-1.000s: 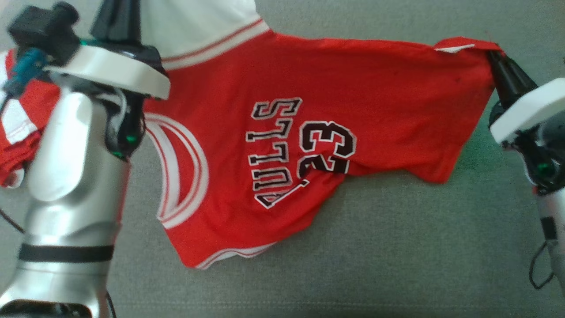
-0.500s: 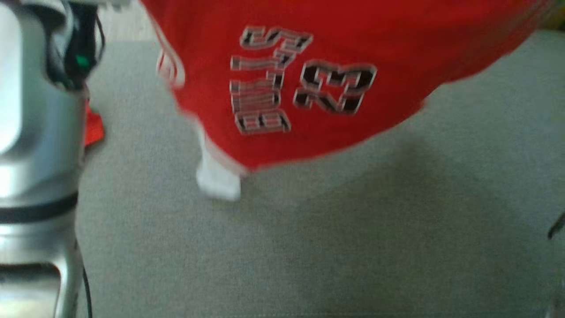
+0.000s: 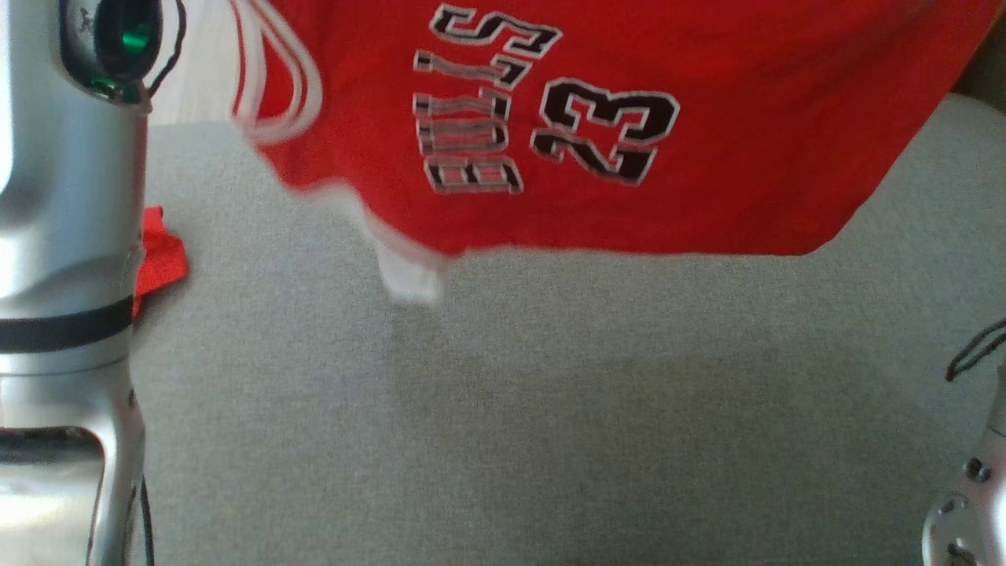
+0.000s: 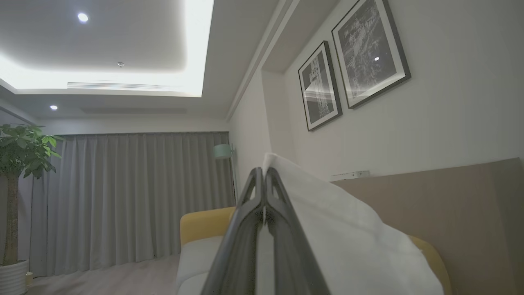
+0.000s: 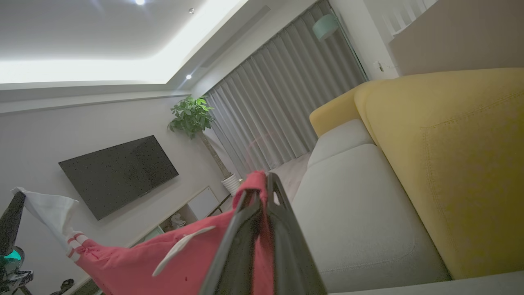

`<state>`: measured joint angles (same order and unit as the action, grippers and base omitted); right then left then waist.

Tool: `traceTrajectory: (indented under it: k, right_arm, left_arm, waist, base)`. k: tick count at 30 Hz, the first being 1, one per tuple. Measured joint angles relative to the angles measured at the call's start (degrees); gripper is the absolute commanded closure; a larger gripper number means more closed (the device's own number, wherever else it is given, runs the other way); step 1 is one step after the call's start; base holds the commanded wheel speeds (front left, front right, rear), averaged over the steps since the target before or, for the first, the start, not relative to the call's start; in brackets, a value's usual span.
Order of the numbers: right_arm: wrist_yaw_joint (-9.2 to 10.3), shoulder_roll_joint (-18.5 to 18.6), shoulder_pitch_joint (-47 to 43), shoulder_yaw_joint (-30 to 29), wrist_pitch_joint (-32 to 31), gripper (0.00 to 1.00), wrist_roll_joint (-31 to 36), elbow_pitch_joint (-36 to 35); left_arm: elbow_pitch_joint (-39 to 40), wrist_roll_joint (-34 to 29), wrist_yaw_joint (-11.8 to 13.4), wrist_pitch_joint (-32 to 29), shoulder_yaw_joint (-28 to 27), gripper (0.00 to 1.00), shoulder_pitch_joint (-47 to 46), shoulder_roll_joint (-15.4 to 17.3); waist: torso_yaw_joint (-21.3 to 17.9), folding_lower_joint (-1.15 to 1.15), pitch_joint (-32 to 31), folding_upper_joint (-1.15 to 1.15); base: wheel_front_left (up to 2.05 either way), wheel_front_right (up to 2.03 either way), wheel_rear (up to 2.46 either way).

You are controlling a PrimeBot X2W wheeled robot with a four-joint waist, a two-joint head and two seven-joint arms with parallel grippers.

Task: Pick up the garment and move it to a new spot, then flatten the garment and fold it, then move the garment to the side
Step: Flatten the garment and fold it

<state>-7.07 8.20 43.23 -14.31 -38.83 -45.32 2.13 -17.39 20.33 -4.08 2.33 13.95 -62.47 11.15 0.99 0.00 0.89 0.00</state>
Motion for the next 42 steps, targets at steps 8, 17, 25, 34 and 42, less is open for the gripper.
traceTrajectory:
  k: [8, 17, 25, 34, 42]
  right_arm:
    - [0.01, -0.74, 4.2, 2.82, 6.17, 1.0, 7.32, 7.98]
    - [0.01, -3.32, 19.69, 9.4, 24.86, 1.0, 11.67, 28.78]
    - [0.01, -3.66, 32.3, 17.52, 42.12, 1.0, 11.7, 46.69]
    - [0.01, -3.7, 31.47, 27.37, 47.26, 1.0, 15.06, 61.77]
    - [0.01, -2.64, 18.88, 34.54, 50.83, 1.0, 14.94, 64.16]
  left_arm:
    - [-10.63, 0.57, 0.14, 2.11, -0.14, 1.0, -0.96, -0.8]
    - [-27.05, 0.41, 1.05, 10.7, -1.94, 1.0, -12.52, -2.1]
    - [-33.86, -0.08, 1.14, 12.39, -5.3, 1.0, -20.58, -3.36]
    - [-43.65, 1.3, -0.49, 12.38, -5.72, 1.0, -10.82, -8.78]
    - [-41.72, 4.21, -2.13, 12.37, -7.44, 1.0, 1.62, -9.85]
  waist:
    - [-0.48, 0.0, 2.67, 0.0]
    - [-1.9, 0.0, 7.29, 0.0]
    - [-2.84, 0.0, 11.56, 0.0]
    - [-0.75, 0.01, 17.32, 0.0]
    - [1.21, 0.03, 21.93, -0.01]
  base:
    - [0.0, 0.0, 0.0]
    - [0.0, 0.0, 0.0]
    - [0.0, 0.0, 0.0]
    - [0.0, 0.0, 0.0]
    - [0.0, 0.0, 0.0]
